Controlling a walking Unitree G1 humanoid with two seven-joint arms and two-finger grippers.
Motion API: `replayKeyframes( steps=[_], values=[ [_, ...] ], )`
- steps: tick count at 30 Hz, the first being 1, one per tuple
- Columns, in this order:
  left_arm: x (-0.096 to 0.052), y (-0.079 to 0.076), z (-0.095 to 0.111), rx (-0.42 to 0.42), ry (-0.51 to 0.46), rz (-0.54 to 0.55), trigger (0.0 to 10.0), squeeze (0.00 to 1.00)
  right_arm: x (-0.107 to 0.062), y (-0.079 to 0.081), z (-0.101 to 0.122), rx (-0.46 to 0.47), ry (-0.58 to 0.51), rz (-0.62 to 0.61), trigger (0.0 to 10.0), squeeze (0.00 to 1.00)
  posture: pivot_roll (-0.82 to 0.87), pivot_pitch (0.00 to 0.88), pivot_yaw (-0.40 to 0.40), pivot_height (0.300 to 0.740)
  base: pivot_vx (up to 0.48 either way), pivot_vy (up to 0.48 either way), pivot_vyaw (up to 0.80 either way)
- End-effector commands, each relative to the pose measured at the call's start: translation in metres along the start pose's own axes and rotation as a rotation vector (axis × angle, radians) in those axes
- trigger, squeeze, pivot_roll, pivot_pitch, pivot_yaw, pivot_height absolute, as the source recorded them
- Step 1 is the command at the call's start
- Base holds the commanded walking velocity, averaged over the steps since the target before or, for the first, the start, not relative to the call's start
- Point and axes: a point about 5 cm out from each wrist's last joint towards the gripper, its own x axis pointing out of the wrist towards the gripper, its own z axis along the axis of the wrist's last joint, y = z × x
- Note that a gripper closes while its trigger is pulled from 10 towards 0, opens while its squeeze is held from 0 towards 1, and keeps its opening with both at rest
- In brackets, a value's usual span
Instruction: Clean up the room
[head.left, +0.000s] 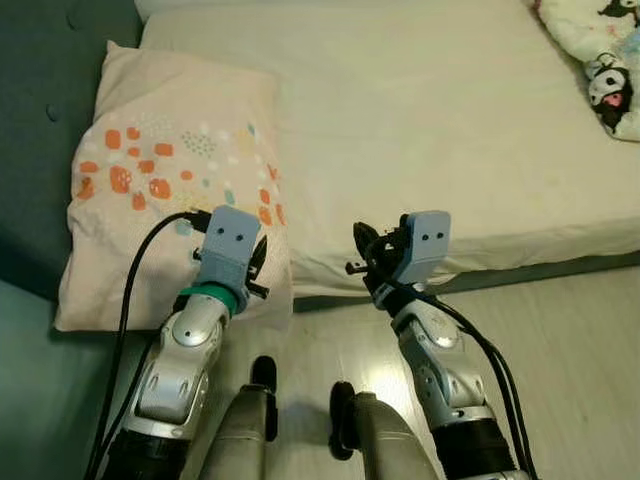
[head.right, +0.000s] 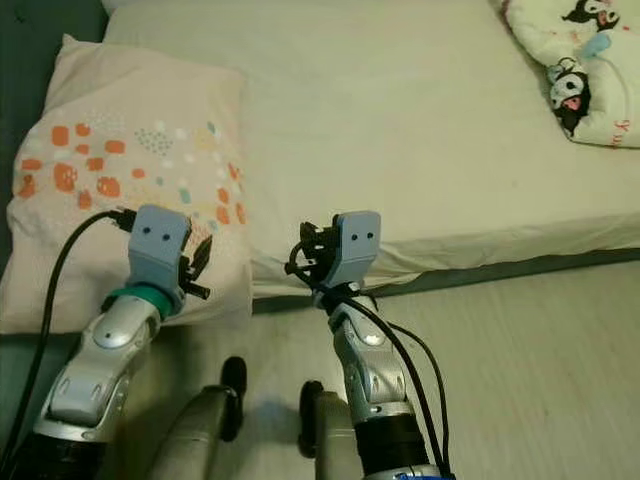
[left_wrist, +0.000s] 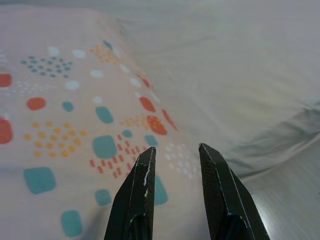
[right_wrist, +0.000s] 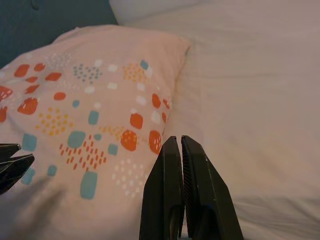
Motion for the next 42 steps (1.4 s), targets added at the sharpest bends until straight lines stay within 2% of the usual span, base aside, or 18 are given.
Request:
replayKeyframes(
  steps=[1, 8, 19, 23, 29, 36, 42],
  values=[
    [-0.002, -0.001, -0.010, -0.005, 0.022, -0.006, 10.0, 0.00, -0.005, 0.009, -0.011, 0.031, 0.023, 0.001, 10.0, 0.00, -0.05, 0.202, 0.016, 0.740, 0.000, 0.000, 0.00],
    [0.002, 0.003, -0.009, 0.008, -0.019, 0.016, 10.0, 0.00, -0.004, 0.007, -0.012, 0.029, 0.016, -0.012, 10.0, 0.00, -0.04, 0.178, 0.015, 0.740, 0.000, 0.000, 0.00],
    [0.003, 0.006, -0.010, -0.018, -0.043, 0.022, 10.0, 0.00, -0.006, 0.003, -0.017, 0.007, 0.028, -0.027, 10.0, 0.00, -0.04, 0.157, 0.017, 0.740, 0.000, 0.000, 0.00],
    [-0.001, 0.016, -0.018, -0.034, -0.033, 0.058, 10.0, 0.00, -0.013, -0.005, -0.032, -0.068, 0.097, -0.065, 10.0, 0.00, -0.04, 0.139, 0.006, 0.740, 0.000, 0.000, 0.00],
    [-0.005, 0.024, -0.020, -0.079, -0.032, 0.097, 10.0, 0.00, -0.014, -0.013, -0.040, -0.095, 0.161, -0.107, 10.0, 0.00, -0.03, 0.122, -0.019, 0.740, 0.000, 0.000, 0.00],
    [-0.001, 0.027, -0.011, -0.111, -0.061, 0.126, 10.0, 0.00, -0.011, -0.015, -0.035, -0.099, 0.124, -0.098, 10.0, 0.00, -0.02, 0.099, -0.031, 0.740, 0.000, 0.000, 0.00],
    [0.005, 0.022, -0.009, -0.110, -0.079, 0.117, 10.0, 0.00, -0.009, -0.015, -0.035, -0.097, 0.111, -0.121, 10.0, 0.00, -0.03, 0.074, -0.036, 0.740, 0.000, 0.000, 0.00]
  ],
)
